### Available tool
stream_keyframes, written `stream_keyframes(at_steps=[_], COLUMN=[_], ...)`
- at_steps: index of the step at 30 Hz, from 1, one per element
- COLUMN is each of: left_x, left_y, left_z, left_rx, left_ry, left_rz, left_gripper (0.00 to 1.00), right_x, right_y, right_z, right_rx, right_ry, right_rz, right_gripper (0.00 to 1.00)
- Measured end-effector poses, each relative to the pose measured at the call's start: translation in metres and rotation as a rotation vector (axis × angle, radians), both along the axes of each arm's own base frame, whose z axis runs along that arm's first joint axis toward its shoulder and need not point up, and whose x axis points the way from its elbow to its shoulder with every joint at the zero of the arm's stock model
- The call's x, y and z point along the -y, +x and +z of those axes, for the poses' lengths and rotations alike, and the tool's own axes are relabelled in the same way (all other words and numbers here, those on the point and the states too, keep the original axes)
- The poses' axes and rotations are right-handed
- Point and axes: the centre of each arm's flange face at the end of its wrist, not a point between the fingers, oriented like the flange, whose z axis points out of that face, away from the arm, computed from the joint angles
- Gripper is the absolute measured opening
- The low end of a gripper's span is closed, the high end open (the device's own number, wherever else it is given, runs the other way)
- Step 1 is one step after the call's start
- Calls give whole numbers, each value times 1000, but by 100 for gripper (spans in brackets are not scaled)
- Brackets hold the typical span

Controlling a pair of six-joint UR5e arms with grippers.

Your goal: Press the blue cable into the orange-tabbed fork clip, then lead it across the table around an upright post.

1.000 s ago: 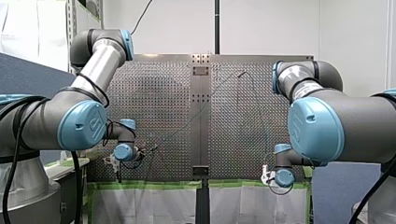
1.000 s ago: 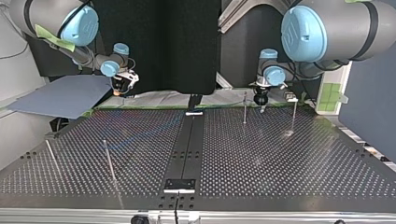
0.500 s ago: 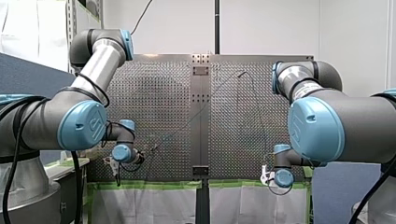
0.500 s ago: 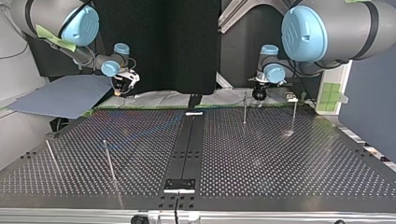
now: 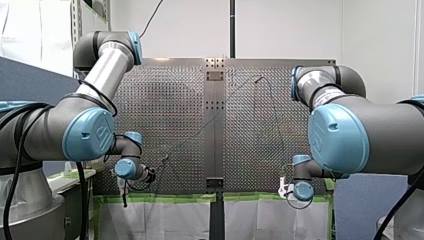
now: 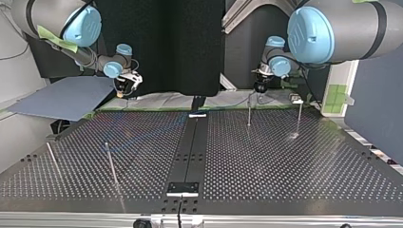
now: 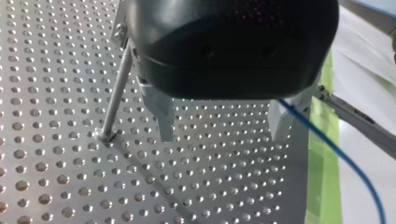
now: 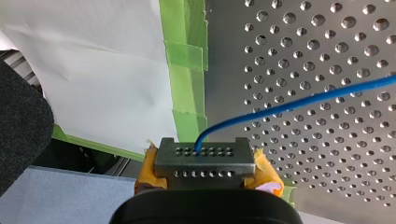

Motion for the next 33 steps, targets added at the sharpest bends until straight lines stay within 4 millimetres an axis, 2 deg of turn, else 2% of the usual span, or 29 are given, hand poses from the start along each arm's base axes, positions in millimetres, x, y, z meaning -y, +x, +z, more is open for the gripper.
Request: stream_keyframes(at_steps=[24, 33], left_x=[-2, 2], left_y=[-27, -40], left_z=[-7, 15], left_rx=[14, 76], left_ry=[-2, 11], left_rz=[-9, -20], left_gripper=[100, 100], right_x=[1, 1], right_y=[3, 3], right_z=[1, 1], right_rx=[2, 2], right_ry=[-2, -1], right_rz=[6, 7], right_gripper=[1, 1])
